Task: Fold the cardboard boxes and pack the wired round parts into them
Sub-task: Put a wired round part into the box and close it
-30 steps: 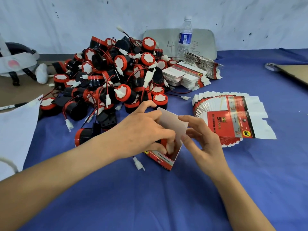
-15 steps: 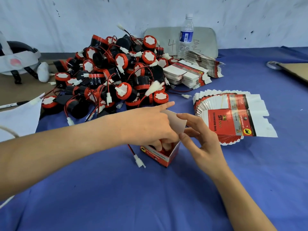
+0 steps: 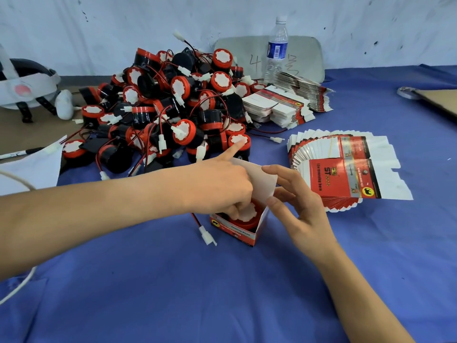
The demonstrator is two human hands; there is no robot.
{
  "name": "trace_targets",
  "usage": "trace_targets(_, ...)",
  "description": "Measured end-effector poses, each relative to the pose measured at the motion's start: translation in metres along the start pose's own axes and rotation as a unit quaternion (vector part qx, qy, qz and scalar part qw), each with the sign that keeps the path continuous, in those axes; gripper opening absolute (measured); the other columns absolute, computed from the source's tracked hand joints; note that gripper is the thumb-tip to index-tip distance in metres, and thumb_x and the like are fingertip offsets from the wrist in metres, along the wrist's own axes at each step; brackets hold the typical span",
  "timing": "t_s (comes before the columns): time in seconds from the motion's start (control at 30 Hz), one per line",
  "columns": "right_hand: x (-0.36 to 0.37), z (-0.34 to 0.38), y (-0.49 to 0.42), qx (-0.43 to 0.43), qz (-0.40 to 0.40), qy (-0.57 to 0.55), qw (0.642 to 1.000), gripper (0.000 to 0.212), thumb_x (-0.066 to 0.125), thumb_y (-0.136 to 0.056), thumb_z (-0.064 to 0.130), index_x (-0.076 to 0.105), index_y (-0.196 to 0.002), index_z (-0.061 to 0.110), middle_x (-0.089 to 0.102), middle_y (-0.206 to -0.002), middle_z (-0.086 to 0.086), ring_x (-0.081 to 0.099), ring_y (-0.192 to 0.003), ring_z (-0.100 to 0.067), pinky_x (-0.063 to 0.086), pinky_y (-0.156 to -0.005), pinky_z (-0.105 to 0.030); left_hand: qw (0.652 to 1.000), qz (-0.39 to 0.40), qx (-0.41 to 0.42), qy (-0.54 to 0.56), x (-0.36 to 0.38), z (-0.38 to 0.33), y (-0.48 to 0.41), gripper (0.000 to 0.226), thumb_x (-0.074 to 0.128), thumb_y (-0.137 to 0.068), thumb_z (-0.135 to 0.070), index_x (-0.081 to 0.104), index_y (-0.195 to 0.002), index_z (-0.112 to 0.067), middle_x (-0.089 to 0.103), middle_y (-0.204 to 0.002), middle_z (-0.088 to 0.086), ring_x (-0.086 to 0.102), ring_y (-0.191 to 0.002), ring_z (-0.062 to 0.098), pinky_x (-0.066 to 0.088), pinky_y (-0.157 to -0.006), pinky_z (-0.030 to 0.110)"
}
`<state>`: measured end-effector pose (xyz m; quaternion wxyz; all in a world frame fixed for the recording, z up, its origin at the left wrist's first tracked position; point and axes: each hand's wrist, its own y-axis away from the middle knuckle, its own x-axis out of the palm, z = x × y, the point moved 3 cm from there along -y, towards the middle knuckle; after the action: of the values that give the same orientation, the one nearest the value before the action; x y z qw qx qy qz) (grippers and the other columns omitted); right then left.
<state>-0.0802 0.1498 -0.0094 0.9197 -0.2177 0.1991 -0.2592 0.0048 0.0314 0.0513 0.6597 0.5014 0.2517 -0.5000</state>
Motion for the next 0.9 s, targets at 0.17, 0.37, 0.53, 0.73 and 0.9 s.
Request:
trace_targets(0.17,0.003,0.002,0.003,0.032,0.034,-0.032,0.998,0.046,0.059,-0.089,0.016,0.042,-0.128,0.035,0.063,-0.117,0.013,0.063,-0.106,-0.022,0.052,-0.083,-0.031,0.972,-0.227,0.052,0.036,-0.009,0.006,0.032,0.019,0.055,-0.095,-0.033,0.072,-0.101,-0.029,0.055,-0.104,-0.010,0.055,-0.108,0.010,-0.004,-0.117,0.058)
trace_targets(0.37,0.006,0.002,0.001,0.032,0.030,-0.030,0.999,0.047,0.057,-0.089,0.016,0.040,-0.125,0.042,0.062,-0.120,0.015,0.060,-0.112,-0.019,0.051,-0.085,-0.028,0.615,-0.570,-0.316,0.443,0.023,0.031,0.095,0.076,0.073,-0.081,-0.035,0.032,-0.145,-0.036,0.049,-0.124,-0.013,0.052,-0.084,0.002,0.043,-0.073,0.014)
trace_targets(0.53,0.006,0.003,0.002,0.039,0.030,-0.030,0.998,0.046,0.056,-0.090,0.018,0.041,-0.125,0.043,0.060,-0.122,0.018,0.059,-0.115,-0.018,0.050,-0.087,-0.029,0.461,-0.436,-0.357,0.685,0.080,0.000,0.070,0.058,0.071,-0.081,-0.021,0.051,-0.136,-0.022,0.069,-0.087,-0.012,0.054,-0.056,0.002,0.045,-0.056,0.013)
trace_targets(0.73,0.006,0.004,0.002,0.044,0.033,-0.038,0.998,0.046,0.056,-0.089,0.017,0.041,-0.124,0.043,0.061,-0.121,0.015,0.059,-0.113,-0.019,0.050,-0.084,-0.025,0.540,-0.502,-0.286,0.612,0.062,-0.017,0.056,0.032,0.070,-0.082,-0.001,0.071,-0.097,-0.031,0.070,-0.083,-0.013,0.069,-0.072,0.008,0.051,-0.070,0.013)
trace_targets(0.9,0.006,0.004,0.001,0.042,0.034,-0.044,0.998,0.047,0.057,-0.088,0.014,0.042,-0.124,0.040,0.060,-0.121,0.016,0.060,-0.112,-0.019,0.050,-0.084,-0.023,0.447,-0.497,-0.296,0.682,0.071,-0.023,0.046,0.030,0.069,-0.085,-0.008,0.056,-0.102,-0.029,0.062,-0.066,-0.003,0.058,-0.047,0.011,0.045,-0.046,0.019)
